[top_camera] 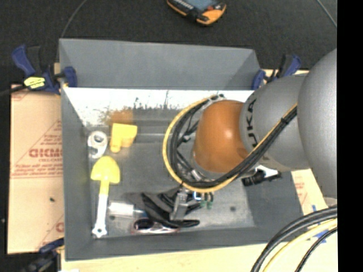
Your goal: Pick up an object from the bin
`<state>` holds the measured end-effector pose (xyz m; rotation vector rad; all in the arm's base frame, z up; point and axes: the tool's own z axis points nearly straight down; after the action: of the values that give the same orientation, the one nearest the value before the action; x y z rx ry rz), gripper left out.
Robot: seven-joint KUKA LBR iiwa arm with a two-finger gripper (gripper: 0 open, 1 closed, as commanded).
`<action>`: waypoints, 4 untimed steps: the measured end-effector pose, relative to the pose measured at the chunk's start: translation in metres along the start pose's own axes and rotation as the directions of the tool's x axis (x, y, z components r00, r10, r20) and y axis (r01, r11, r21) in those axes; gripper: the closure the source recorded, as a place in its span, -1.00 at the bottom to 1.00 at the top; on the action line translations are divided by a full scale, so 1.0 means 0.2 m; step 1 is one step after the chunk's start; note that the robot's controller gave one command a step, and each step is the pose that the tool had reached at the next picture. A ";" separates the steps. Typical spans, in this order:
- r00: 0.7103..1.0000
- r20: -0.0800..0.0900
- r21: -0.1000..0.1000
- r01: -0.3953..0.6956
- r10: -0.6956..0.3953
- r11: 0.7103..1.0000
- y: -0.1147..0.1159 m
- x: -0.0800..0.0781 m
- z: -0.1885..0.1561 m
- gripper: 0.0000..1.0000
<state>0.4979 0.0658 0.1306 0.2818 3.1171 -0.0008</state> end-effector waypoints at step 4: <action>0.994 -0.001 -0.001 0.106 -0.106 0.994 0.12 0.07 -0.16 -1.00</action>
Offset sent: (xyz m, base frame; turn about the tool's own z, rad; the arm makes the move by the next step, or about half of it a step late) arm -0.0228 0.0415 -0.0606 -0.3063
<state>0.4880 0.0913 0.1622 0.1154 3.1283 -0.0004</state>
